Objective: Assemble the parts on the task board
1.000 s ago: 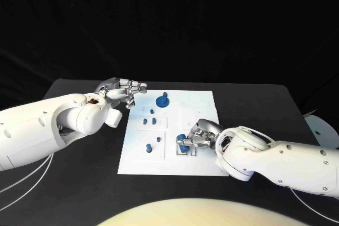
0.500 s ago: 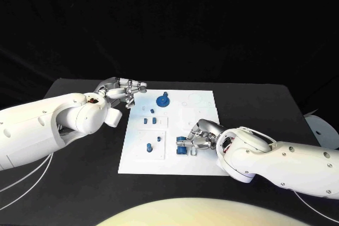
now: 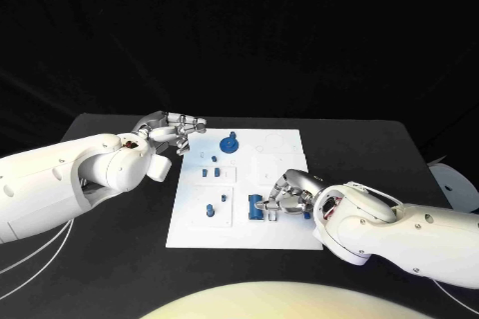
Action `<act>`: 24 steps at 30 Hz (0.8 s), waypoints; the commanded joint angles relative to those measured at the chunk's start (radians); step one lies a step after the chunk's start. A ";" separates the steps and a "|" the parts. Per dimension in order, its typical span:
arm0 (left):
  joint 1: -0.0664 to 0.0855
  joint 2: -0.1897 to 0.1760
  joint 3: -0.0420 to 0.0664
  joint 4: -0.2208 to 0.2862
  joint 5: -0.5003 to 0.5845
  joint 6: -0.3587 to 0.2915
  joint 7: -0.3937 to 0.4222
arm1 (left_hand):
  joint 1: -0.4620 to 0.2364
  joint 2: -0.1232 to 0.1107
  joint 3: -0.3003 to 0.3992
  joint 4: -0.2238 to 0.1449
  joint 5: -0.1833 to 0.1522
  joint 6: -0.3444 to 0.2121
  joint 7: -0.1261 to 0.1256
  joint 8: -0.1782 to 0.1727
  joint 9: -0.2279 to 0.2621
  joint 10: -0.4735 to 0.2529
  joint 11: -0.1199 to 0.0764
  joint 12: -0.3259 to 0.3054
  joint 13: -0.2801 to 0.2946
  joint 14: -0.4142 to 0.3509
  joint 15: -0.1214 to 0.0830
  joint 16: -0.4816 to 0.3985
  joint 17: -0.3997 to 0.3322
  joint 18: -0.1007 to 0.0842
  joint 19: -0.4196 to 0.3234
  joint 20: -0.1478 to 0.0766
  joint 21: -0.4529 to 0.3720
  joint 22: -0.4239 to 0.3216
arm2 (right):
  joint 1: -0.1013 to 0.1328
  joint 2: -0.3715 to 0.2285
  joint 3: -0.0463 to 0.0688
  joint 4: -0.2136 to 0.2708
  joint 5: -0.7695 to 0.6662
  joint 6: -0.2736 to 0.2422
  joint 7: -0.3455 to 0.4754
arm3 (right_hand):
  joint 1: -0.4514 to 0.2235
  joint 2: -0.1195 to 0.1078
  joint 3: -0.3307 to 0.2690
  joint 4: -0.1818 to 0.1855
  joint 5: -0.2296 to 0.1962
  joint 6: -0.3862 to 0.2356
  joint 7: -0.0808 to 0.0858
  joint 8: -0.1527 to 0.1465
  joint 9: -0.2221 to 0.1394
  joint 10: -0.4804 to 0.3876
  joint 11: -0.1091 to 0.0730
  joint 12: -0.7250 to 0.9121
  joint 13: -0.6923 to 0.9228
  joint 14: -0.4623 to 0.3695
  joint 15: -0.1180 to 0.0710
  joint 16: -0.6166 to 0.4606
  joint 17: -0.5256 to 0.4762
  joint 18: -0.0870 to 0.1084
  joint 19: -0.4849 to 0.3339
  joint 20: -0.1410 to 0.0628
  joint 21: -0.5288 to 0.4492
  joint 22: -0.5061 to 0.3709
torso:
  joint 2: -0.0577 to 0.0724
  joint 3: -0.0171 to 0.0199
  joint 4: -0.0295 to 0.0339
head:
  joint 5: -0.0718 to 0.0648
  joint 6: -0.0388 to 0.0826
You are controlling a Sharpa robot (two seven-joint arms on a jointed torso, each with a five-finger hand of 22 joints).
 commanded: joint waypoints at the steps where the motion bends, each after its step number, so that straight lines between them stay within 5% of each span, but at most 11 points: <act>1: 0.001 0.004 0.001 0.000 0.004 0.014 0.008 | -0.002 0.000 -0.001 0.002 0.006 -0.007 0.000 0.005 -0.001 -0.006 -0.001 0.003 0.001 -0.001 0.007 0.006 0.000 0.010 0.001 0.003 -0.005 -0.001 | 0.002 -0.019 0.001 0.017 -0.038 -0.003 0.020 | 0.020 0.002 0.007 0.000 0.016 0.000 -0.004 0.004 0.003 0.013 -0.009 0.007 0.090 0.092 -0.007 0.001 0.189 -0.012 0.044 -0.009 0.008 0.219 | -0.001 0.0005 0.0011 | -0.003 0.004; 13: 0.001 0.007 -0.001 -0.004 0.004 0.014 0.015 | -0.002 0.000 -0.001 0.002 0.006 -0.007 0.001 0.006 -0.001 -0.007 -0.001 0.005 0.001 -0.001 0.007 0.006 0.000 0.010 0.002 0.003 -0.005 0.000 | 0.031 -0.163 0.002 0.031 -0.115 0.028 0.049 | 0.114 0.008 0.014 -0.016 0.107 -0.030 0.007 -0.023 -0.004 0.011 -0.001 0.002 0.092 0.092 -0.001 0.001 0.190 -0.013 0.046 -0.005 0.012 0.220 | -0.004 -0.0005 -0.0058 | -0.035 0.015; 24: 0.001 0.008 -0.002 -0.005 0.004 0.017 0.015 | -0.002 0.000 -0.001 0.002 0.006 -0.007 0.001 0.006 -0.001 -0.008 -0.001 0.005 0.001 -0.001 0.007 0.006 0.000 0.010 0.002 0.003 -0.005 -0.001 | 0.007 -0.220 -0.001 0.032 -0.200 0.038 0.043 | 0.120 0.016 0.009 0.000 0.134 -0.011 0.004 -0.025 -0.005 0.014 -0.002 0.006 0.098 0.093 -0.001 0.005 0.197 -0.015 0.050 -0.004 0.024 0.223 | -0.003 0.0001 -0.0063 | -0.047 0.012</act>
